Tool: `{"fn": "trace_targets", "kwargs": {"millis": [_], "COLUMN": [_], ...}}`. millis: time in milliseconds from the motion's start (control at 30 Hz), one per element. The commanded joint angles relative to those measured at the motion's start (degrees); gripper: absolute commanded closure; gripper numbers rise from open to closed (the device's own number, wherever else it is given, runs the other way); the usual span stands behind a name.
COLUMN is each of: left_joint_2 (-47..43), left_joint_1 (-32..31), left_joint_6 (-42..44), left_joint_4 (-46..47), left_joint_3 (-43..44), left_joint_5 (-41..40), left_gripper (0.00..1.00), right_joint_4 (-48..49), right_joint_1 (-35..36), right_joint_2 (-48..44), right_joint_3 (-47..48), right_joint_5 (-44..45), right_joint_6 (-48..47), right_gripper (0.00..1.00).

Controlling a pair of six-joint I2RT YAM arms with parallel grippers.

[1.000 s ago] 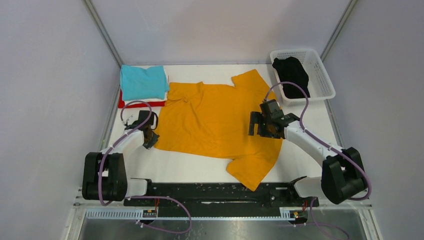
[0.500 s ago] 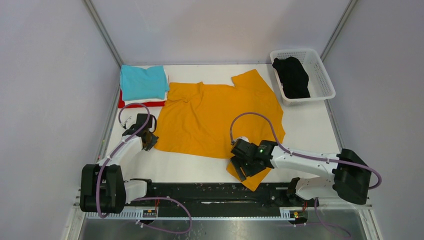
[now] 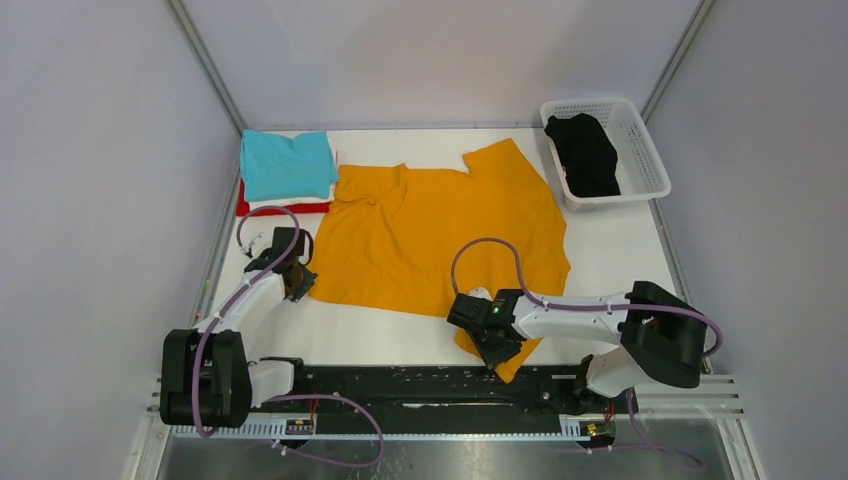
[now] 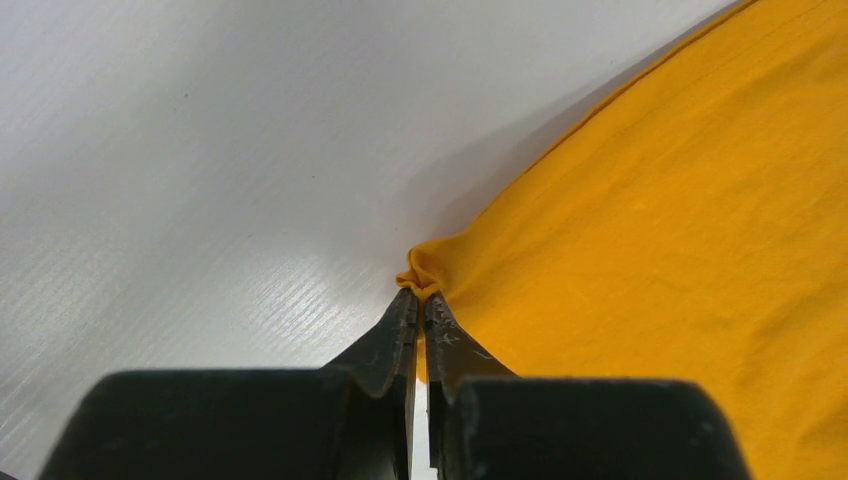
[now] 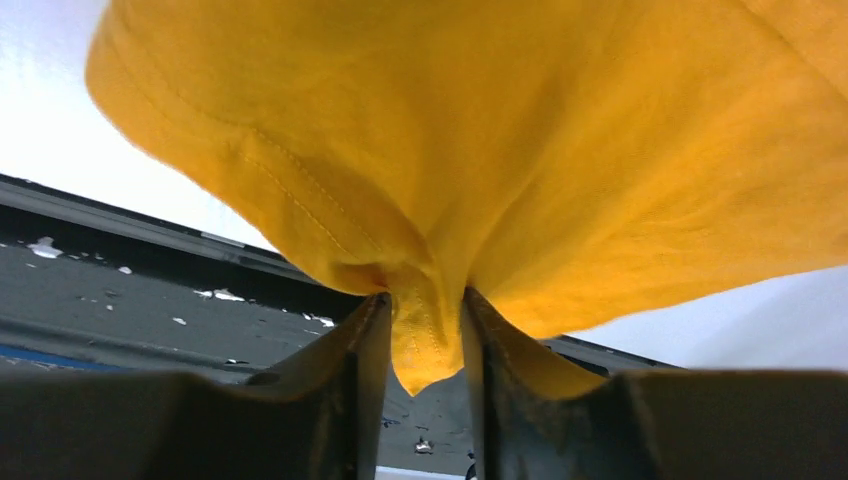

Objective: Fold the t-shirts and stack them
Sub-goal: Grab the side of the flattened tshirt closest away from the robot with both arms

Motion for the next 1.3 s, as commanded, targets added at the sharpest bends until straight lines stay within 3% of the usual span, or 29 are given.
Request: {"fn": "trace_targets", "kwargs": {"millis": [0,100,133,400,667,867,1267], "left_joint_2": [-2.4,-4.5,-5.7,-20.6,-35.0,-32.3,-21.8], "left_joint_1": [0.3,0.3,0.3,0.2,0.0,-0.1,-0.1], "left_joint_6": [-0.4,-1.0,-1.4,-6.5,-9.0,-8.3,-7.6], "left_joint_4": [-0.3,-1.9,-2.8,-9.5,-15.0,-12.1,-2.0], "left_joint_3": [-0.5,-1.2,-1.5,-10.1,-13.3,-10.6,-3.2], "left_joint_5": [-0.3,-0.9,-0.9,-0.3,3.8,4.8,5.9], "left_gripper": [1.00,1.00,1.00,1.00,1.00,1.00,1.00], "right_joint_4": [-1.0,-4.5,-6.7,-12.1,-13.3,-16.9,-16.3], "right_joint_1": [0.5,0.5,0.5,1.0,1.0,-0.7,-15.0], "right_joint_2": [0.8,-3.3,-5.0,-15.7,-19.5,-18.9,-19.5], "right_joint_3": [-1.8,-2.5,-2.6,-6.1,-5.4,-0.9,6.8], "right_joint_5": [4.1,3.7,3.6,-7.7,-9.1,1.5,11.8], "right_joint_6": [4.2,4.4,4.4,1.9,1.2,1.9,-3.1], "right_gripper": [0.72,0.93,0.95,1.00,1.00,1.00,1.00]}}
